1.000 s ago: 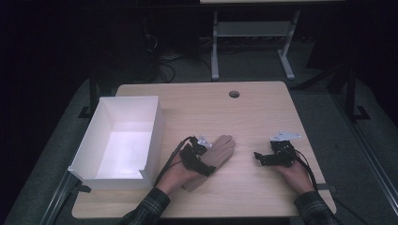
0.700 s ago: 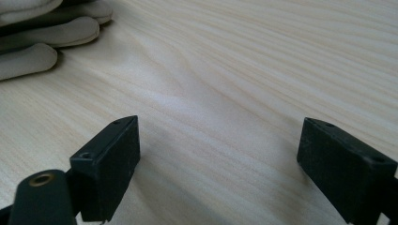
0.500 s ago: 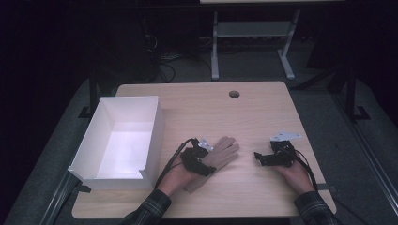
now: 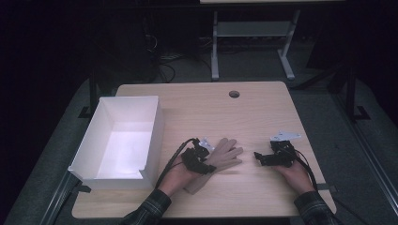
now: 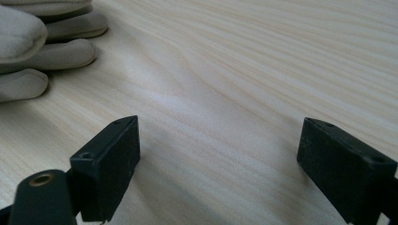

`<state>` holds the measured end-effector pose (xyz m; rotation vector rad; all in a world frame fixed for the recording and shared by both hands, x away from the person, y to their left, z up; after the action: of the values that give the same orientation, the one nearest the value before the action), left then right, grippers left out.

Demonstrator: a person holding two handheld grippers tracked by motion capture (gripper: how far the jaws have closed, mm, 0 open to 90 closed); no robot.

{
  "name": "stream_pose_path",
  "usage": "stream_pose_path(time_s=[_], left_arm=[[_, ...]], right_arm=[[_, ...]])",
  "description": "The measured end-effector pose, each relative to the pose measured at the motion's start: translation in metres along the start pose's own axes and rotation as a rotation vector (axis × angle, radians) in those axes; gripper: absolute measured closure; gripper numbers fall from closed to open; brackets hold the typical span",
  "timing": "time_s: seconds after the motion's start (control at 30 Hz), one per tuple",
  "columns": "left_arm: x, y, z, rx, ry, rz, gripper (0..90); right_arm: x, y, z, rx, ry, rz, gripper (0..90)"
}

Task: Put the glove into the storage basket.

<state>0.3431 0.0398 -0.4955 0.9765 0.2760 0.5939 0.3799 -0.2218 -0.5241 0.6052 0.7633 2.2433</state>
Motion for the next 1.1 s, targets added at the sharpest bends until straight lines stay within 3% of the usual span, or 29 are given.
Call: stream_pose_path(time_s=[0.07, 0.1, 0.13, 0.17, 0.2, 0.3, 0.33, 0.67, 0.87, 0.97, 1.1], left_arm=[[0.000, 0.002, 0.002, -0.011, 0.025, -0.006, 65.9], [0.003, 0.005, 0.003, -0.008, 0.015, -0.007, 66.0], [0.002, 0.006, 0.005, -0.023, 0.039, -0.007, 66.0], [0.005, 0.009, 0.005, -0.017, 0.025, -0.008, 65.9], [0.004, 0.011, 0.008, -0.027, 0.048, -0.013, 65.9], [0.007, 0.018, 0.013, -0.042, 0.054, -0.017, 65.9], [0.006, 0.020, 0.015, -0.053, 0.077, -0.016, 65.9], [0.006, 0.043, 0.031, -0.079, 0.069, -0.018, 65.8], [0.009, 0.063, 0.043, -0.100, 0.078, 0.002, 65.8], [0.013, 0.074, 0.048, -0.108, 0.059, 0.015, 65.8], [0.018, 0.090, 0.055, -0.124, 0.075, 0.024, 65.8]], right_arm=[[0.000, 0.000, 0.000, 0.000, 0.000, 0.000, 13.2], [0.000, 0.000, 0.000, 0.000, 0.000, 0.000, 13.2], [0.000, 0.000, 0.000, -0.001, 0.000, 0.000, 13.2], [0.000, 0.000, 0.000, -0.001, -0.001, 0.001, 13.2], [0.000, 0.000, 0.000, -0.002, -0.001, 0.001, 13.3], [0.000, 0.000, 0.000, -0.002, -0.002, 0.000, 13.2], [0.000, 0.000, 0.000, -0.002, -0.002, 0.000, 13.3], [0.000, 0.000, 0.000, -0.001, -0.002, 0.000, 13.2], [0.000, 0.000, 0.000, -0.001, -0.002, 0.000, 13.2], [0.000, 0.000, 0.000, -0.001, -0.002, 0.000, 13.2], [0.000, 0.000, 0.000, 0.000, -0.002, 0.000, 13.3]])
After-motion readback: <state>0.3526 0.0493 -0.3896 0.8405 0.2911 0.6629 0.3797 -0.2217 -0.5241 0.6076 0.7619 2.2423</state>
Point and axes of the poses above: each handheld gripper's, and its own axes: y roughly backward along the jaws, z roughly out of its top, x roughly to its left, the point moved 6 cm from there along -y, roughly forward along the jaws, and after that the axes turned 14 degrees about z, right-handed, at the moved point
